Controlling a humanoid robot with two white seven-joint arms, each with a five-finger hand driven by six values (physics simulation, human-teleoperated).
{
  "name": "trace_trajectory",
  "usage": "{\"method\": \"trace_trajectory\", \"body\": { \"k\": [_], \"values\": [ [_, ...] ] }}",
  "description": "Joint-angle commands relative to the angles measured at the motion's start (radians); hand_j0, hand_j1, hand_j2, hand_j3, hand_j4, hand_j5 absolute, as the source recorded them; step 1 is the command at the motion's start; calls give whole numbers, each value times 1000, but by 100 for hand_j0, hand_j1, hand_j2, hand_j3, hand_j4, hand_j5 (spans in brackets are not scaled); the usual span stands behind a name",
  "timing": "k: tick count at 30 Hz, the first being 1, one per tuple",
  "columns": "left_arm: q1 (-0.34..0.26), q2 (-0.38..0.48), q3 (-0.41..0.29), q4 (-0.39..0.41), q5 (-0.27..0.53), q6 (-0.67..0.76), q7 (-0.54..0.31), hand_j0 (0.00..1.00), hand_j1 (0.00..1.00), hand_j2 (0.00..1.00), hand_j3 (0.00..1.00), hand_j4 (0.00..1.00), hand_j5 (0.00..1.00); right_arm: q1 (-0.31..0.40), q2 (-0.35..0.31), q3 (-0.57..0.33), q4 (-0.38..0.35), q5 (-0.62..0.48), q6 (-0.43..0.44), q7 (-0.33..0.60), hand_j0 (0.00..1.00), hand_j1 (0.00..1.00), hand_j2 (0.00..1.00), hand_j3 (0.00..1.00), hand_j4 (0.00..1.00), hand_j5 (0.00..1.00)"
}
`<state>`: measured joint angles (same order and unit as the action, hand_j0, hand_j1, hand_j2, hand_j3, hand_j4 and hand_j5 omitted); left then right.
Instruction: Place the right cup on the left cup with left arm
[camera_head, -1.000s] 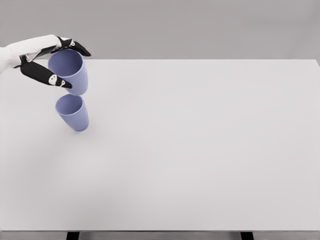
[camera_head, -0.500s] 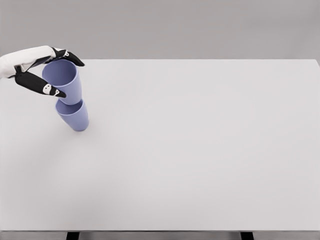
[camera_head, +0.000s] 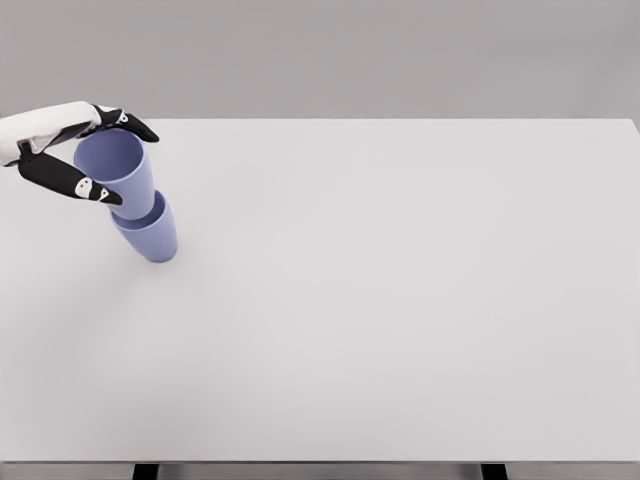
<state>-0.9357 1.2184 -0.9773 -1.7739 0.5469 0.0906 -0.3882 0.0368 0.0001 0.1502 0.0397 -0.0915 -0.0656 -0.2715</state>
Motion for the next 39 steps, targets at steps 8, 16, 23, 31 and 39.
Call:
{"method": "trace_trajectory", "body": {
  "k": [8,16,23,31,39],
  "values": [
    [12,-3,2,-4,2,0,0,73,73,73,73,73,73,0,0,0,0,-1,0,0,100,100,100,100,100,100],
    [28,-8,2,2,-1,0,0,73,73,73,73,73,73,0,0,0,0,-1,0,0,100,100,100,100,100,100],
    [26,-10,2,4,1,0,2,73,73,73,73,73,73,0,0,0,0,0,0,0,100,100,100,100,100,100],
    [23,-11,3,8,1,0,2,73,73,73,73,73,73,0,0,0,0,-1,0,0,100,100,100,100,100,100],
    [23,-22,11,13,1,0,2,73,73,73,73,73,73,0,0,0,0,-1,0,0,100,100,100,100,100,100]
  ]
}}
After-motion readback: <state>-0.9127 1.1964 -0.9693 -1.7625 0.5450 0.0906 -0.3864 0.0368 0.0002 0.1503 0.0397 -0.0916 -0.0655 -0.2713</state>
